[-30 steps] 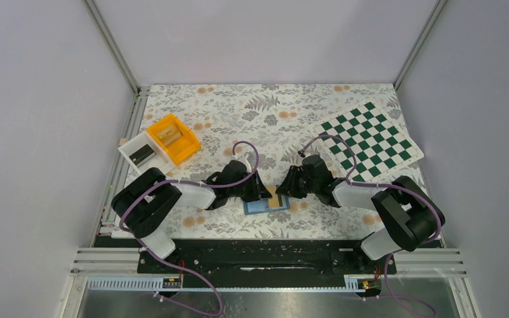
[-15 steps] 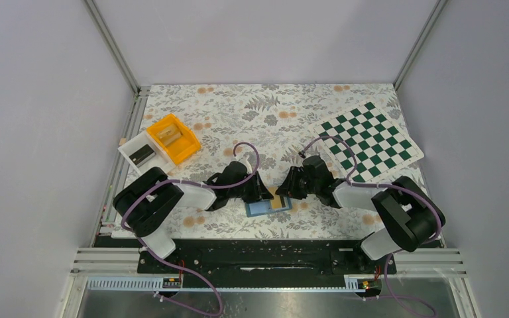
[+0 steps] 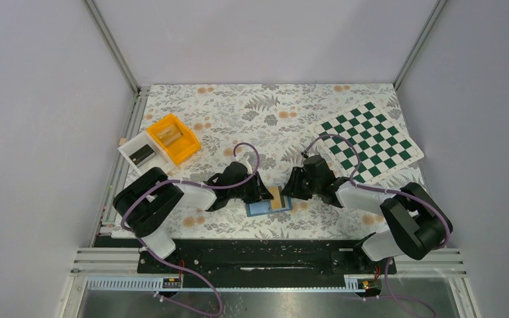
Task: Take the credit cards out of the card holder
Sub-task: Remove the credit card from the card holder.
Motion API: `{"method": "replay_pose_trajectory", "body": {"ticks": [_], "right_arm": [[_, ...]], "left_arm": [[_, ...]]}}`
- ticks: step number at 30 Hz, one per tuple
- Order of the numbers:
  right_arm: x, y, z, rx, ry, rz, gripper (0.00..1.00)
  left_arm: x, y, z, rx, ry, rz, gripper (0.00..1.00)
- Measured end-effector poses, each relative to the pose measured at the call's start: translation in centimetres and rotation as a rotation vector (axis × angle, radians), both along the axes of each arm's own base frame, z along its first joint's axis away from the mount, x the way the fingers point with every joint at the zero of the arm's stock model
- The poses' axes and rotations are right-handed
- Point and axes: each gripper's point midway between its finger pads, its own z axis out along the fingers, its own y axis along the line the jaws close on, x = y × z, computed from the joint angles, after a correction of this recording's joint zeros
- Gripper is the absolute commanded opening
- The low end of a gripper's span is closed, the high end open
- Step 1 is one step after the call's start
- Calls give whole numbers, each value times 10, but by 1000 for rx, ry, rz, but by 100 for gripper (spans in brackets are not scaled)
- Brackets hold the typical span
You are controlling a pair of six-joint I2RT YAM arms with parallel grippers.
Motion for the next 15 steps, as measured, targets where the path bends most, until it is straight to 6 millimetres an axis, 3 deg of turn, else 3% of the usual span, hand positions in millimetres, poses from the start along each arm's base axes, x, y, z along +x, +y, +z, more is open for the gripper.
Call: {"method": "replay_pose_trajectory", "body": {"ticks": [15], "right_arm": [[-2,-7,-6,-45,7,3,31]], "left_arm": [[-1,-3,3,-18,-4,-15,27]]}}
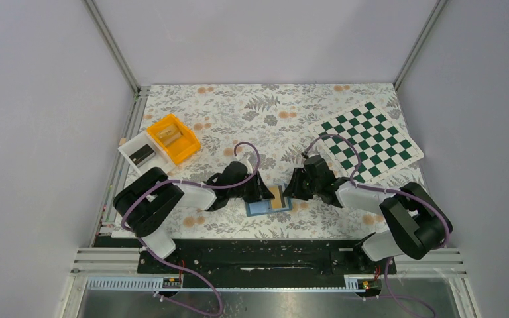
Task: Take the credit cards out of the card holder
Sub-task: Remove the credit card from the card holder.
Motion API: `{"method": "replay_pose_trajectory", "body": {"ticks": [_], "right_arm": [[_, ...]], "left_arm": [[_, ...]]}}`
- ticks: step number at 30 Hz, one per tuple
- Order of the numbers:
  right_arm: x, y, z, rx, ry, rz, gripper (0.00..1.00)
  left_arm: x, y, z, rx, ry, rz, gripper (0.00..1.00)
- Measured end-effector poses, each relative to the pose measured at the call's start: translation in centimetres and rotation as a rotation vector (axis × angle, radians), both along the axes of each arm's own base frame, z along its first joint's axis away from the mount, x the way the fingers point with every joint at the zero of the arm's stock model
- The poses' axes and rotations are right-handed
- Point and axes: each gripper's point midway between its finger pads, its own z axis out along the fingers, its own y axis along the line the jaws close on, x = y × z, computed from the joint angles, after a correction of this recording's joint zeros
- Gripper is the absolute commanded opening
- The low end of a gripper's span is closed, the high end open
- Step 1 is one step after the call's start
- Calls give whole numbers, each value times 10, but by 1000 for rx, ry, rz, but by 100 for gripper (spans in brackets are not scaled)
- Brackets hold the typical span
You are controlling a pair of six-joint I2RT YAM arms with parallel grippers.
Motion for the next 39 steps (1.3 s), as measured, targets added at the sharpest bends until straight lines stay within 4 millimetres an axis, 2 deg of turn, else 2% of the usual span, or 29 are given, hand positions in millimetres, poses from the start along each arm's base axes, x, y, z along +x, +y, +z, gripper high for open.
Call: {"method": "replay_pose_trajectory", "body": {"ticks": [9,19,31,39], "right_arm": [[0,0,-2,33,-7,-12,23],[0,2,-3,53,-7,-15,18],[-15,-4,4,41,32,-2,28],[-18,-6,13,44,27,1,29]], "left_arm": [[0,-5,5,-32,-11,-15,26],[0,1,-2,4,-1,6,29],[3,10,0,49,-26,25,34],[3,10,0,47,-26,24,34]]}}
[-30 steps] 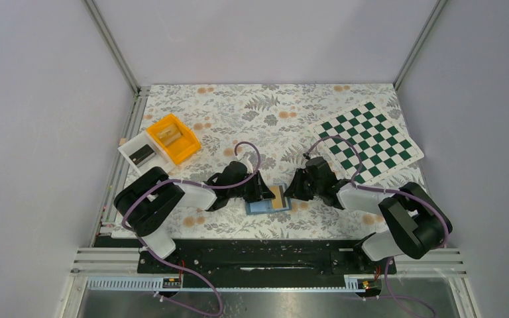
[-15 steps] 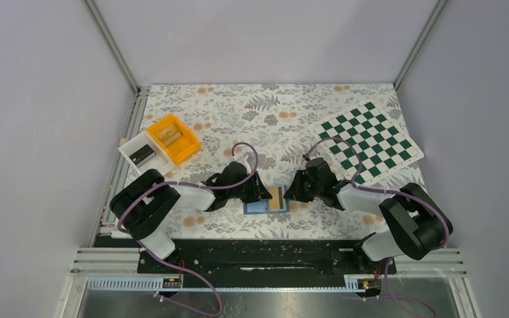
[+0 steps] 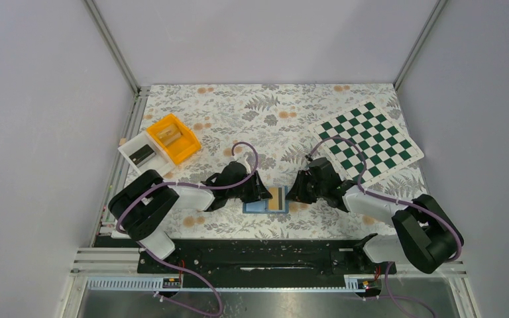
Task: Take the credit cards out of the card holder
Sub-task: Remove the credit card from the card holder.
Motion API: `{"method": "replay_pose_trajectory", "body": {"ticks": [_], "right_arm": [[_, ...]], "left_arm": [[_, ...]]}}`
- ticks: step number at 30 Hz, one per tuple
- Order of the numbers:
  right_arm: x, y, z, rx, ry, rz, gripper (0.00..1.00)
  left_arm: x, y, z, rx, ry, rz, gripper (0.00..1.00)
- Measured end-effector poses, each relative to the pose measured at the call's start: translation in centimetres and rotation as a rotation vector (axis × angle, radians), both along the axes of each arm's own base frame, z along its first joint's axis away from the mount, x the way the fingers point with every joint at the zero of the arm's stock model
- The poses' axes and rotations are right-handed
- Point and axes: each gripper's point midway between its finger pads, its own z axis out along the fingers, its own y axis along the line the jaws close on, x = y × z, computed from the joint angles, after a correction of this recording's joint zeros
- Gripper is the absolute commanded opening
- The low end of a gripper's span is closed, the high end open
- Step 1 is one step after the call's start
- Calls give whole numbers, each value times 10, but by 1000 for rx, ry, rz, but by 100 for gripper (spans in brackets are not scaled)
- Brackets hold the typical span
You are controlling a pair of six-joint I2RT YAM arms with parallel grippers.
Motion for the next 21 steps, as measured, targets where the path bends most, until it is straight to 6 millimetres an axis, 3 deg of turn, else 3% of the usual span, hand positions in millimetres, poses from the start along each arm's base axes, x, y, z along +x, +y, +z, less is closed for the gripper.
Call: {"method": "replay_pose_trajectory", "body": {"ticks": [11,16,21], "right_arm": [[1,10,5,19,-5,24,29],[1,12,-6,4,24,24,28],[3,16,-14,11,47,24,20]], "left_arm": [[0,0,0,0,0,0,34],[0,-1,0,-2,1,-3,34],[1,-2,0,-8,-4,-3,34]]}}
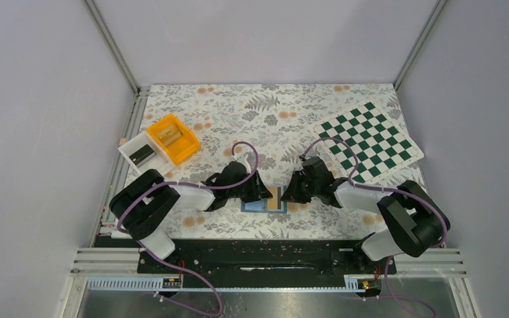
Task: Take the credit cards out of the card holder
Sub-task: Remove the credit card from the card holder.
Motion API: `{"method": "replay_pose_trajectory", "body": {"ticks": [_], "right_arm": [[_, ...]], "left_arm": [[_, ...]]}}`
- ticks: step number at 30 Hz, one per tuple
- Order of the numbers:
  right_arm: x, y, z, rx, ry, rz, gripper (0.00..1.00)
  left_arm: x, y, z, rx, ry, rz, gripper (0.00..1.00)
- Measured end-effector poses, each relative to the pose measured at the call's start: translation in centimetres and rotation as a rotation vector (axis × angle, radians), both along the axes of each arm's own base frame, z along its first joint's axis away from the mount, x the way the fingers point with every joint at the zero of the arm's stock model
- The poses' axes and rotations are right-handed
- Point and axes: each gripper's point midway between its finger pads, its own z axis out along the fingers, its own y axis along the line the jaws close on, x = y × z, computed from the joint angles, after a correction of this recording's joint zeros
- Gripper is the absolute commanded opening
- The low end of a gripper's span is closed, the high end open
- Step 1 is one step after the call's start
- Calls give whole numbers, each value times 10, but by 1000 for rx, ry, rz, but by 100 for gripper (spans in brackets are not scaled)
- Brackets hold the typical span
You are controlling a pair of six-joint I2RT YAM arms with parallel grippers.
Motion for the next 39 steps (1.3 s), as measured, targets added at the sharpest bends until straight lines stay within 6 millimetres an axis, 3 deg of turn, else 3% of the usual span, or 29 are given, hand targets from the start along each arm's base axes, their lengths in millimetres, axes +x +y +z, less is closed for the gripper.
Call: {"method": "replay_pose_trajectory", "body": {"ticks": [16,39], "right_arm": [[1,5,-4,48,3,-24,12],[2,7,-4,65,10,-26,11]], "left_arm": [[7,0,0,-9,-10,17,32],[7,1,-2,-140,58,73,18]]}}
